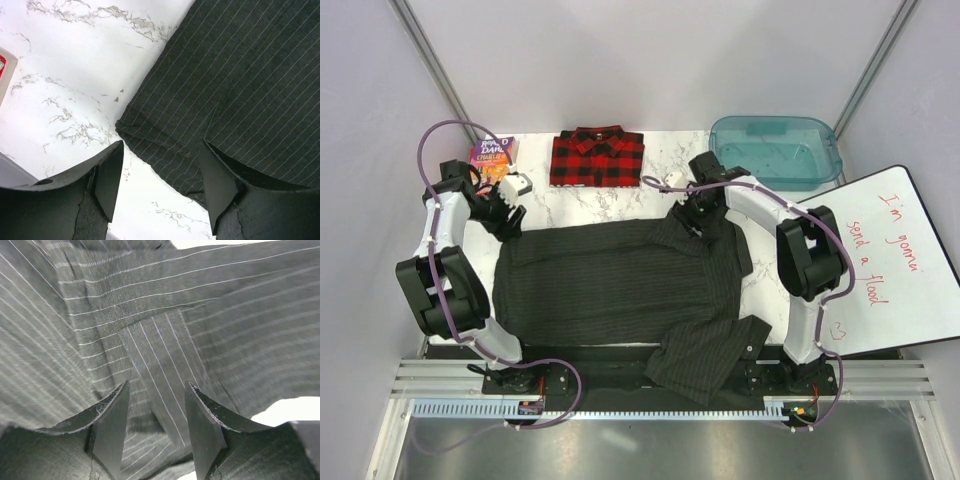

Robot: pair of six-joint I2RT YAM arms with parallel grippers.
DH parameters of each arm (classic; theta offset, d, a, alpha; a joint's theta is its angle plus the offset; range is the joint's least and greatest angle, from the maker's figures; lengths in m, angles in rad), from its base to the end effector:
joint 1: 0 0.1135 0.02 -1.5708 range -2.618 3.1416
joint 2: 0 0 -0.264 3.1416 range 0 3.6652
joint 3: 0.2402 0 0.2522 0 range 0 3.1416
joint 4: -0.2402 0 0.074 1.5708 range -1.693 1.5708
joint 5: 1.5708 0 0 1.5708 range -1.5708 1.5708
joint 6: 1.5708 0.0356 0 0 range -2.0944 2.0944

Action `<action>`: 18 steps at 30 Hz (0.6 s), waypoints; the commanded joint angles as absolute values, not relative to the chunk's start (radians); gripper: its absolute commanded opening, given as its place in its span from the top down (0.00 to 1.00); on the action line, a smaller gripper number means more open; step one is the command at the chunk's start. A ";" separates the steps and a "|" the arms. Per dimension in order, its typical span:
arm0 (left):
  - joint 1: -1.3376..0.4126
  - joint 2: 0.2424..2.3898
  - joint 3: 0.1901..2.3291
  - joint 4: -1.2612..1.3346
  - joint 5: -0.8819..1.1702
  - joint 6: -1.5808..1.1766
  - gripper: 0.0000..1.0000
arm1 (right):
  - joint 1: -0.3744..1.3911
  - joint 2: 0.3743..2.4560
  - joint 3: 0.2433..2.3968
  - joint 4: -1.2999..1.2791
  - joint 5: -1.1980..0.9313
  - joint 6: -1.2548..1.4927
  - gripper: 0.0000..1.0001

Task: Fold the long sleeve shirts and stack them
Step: Fold the shirt

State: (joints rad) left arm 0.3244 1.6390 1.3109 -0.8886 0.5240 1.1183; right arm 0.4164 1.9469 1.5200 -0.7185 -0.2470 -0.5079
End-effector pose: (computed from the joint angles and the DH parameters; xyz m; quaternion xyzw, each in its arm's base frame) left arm 0.3143 0.0869 0.2564 0.4097 0.8592 -0.0791 0.2961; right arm 0.3711 0.1736 0.2134 -0.4558 0.8567 0.1107 0.2148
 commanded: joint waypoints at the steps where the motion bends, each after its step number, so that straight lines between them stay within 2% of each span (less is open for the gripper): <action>1: 0.319 1.597 1.347 -0.911 0.566 1.057 0.31 | 0.436 1.991 1.520 -0.703 -0.183 -0.595 0.44; 7: 0.308 1.577 1.348 -0.927 0.566 1.054 0.30 | 0.452 2.042 1.497 -0.657 -0.130 -0.638 0.44; 9: 0.305 1.572 1.350 -0.930 0.566 1.054 0.30 | 0.457 2.045 1.497 -0.655 -0.121 -0.647 0.47; 11: 0.305 1.566 1.350 -0.931 0.565 1.054 0.30 | 0.456 2.040 1.514 -0.655 -0.120 -0.641 0.56; 12: 0.305 1.565 1.347 -0.931 0.565 1.054 0.30 | 0.457 2.031 1.522 -0.657 -0.120 -0.641 0.69; 14: 0.305 1.563 1.345 -0.931 0.566 1.054 0.30 | 0.456 2.020 1.543 -0.661 -0.115 -0.635 0.83; 15: 0.305 1.562 1.344 -0.931 0.568 1.052 0.30 | 0.456 2.002 1.551 -0.667 -0.114 -0.634 0.95; 16: 0.305 1.562 1.345 -0.931 0.571 1.051 0.30 | 0.456 1.996 1.571 -0.676 -0.114 -0.634 0.99; 18: 0.305 1.562 1.350 -0.933 0.580 1.040 0.30 | 0.457 1.965 1.595 -0.693 -0.118 -0.629 1.00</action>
